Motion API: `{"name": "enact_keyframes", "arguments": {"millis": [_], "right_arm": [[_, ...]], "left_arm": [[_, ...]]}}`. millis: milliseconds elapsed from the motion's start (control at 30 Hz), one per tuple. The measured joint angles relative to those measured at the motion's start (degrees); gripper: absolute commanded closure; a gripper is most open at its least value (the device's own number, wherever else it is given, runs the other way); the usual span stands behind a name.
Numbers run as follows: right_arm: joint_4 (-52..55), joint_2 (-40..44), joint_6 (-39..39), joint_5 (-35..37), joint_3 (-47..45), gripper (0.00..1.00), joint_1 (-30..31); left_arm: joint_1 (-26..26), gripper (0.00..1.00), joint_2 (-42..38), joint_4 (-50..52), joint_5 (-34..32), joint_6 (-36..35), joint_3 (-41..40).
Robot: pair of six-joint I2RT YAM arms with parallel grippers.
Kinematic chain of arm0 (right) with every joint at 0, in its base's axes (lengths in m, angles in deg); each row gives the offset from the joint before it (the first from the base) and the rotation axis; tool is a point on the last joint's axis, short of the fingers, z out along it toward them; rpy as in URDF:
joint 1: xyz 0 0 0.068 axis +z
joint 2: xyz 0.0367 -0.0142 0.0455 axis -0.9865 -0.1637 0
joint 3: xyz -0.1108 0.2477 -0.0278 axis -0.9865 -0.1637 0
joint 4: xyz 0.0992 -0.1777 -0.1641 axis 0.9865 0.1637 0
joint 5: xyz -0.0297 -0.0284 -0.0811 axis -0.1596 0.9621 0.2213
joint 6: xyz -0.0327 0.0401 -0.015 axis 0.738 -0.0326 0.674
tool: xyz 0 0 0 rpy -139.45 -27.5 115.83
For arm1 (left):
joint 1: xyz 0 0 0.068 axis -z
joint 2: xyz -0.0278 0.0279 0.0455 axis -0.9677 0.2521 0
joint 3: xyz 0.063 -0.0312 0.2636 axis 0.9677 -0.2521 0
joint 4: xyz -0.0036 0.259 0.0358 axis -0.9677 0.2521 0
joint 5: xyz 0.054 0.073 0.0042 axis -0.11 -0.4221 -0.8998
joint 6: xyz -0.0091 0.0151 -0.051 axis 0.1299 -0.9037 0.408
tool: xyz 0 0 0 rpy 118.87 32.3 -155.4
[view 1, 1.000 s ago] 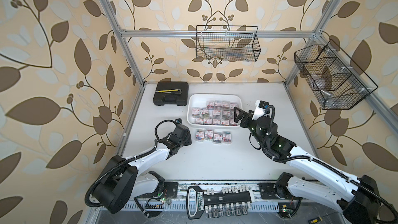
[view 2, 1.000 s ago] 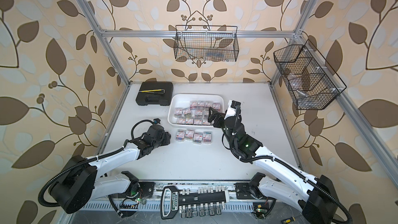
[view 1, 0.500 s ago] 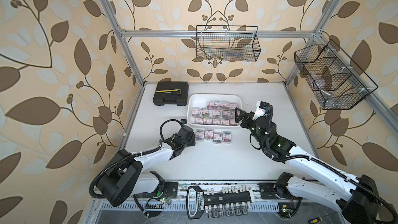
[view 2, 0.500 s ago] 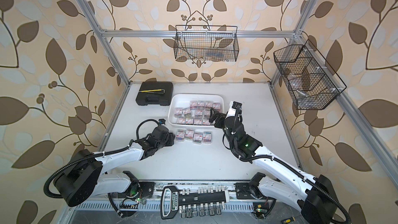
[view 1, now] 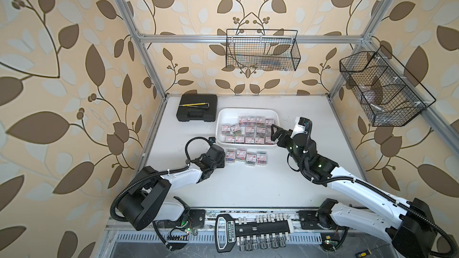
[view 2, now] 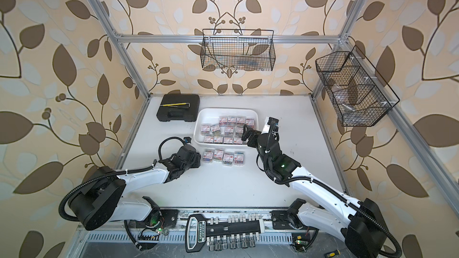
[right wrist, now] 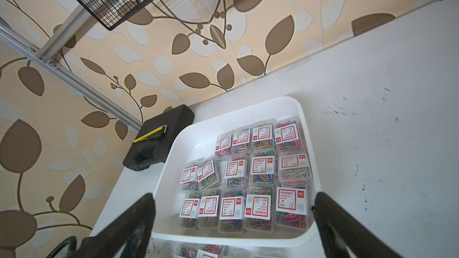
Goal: Take the paper clips out of the storage box
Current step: Place the boxed paper clips at the center of the board.
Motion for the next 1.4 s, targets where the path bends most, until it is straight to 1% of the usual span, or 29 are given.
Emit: {"name": "enact_keyframes", "arguments": {"millis": [300,400,567,633,700,833,933,1000,1067,1167,1233,1400], "right_arm": [[0.04,-2.16,-0.39,0.35,-0.13,0.00,-0.79],[0.04,-2.21,-0.42,0.44,-0.20,0.00,-1.14],[0.07,-2.19,-0.61,0.42,-1.16,0.00,-1.92],[0.37,-2.19,-0.70,0.42,-1.53,0.00,-2.34],[0.44,-2.19,-0.87,0.39,-1.81,0.00,-2.75],[0.74,-1.99,-1.20,-0.22,-1.97,0.00,-3.13],[1.53,-0.85,-1.66,-1.62,-1.38,0.00,-2.25],[3.06,-0.11,-1.86,-1.68,0.66,0.00,0.35],[4.63,0.07,-1.79,-1.57,4.48,0.00,4.37],[5.16,0.07,-1.64,-2.58,10.88,0.00,9.57],[5.03,0.04,-1.64,-4.20,14.23,0.00,10.95],[5.70,-1.33,-1.66,-6.84,18.12,0.00,11.06]], "left_arm": [[0.00,0.45,0.52,-1.27,-1.49,-0.85,0.26],[0.00,0.40,0.79,-1.40,-2.08,-0.96,0.85],[0.00,0.26,0.79,-1.73,-2.60,-1.20,2.16],[0.00,0.23,0.76,-2.14,-2.56,-1.14,2.36],[0.00,0.25,0.76,-2.23,-2.58,-0.94,2.38],[0.00,0.36,0.55,-2.05,-2.78,-0.37,2.32],[0.00,0.36,-1.01,-2.60,-3.74,0.46,0.98],[0.00,0.35,-2.84,-2.56,-4.22,1.05,-0.57],[0.00,0.36,-5.03,-2.51,-4.26,1.66,-2.10],[-0.09,0.39,-7.96,-2.49,-4.22,2.56,-3.72],[-0.37,0.42,-8.98,-2.56,-4.00,3.10,-4.09],[-2.12,0.47,-8.24,-2.93,-3.26,3.82,-4.15]]}}
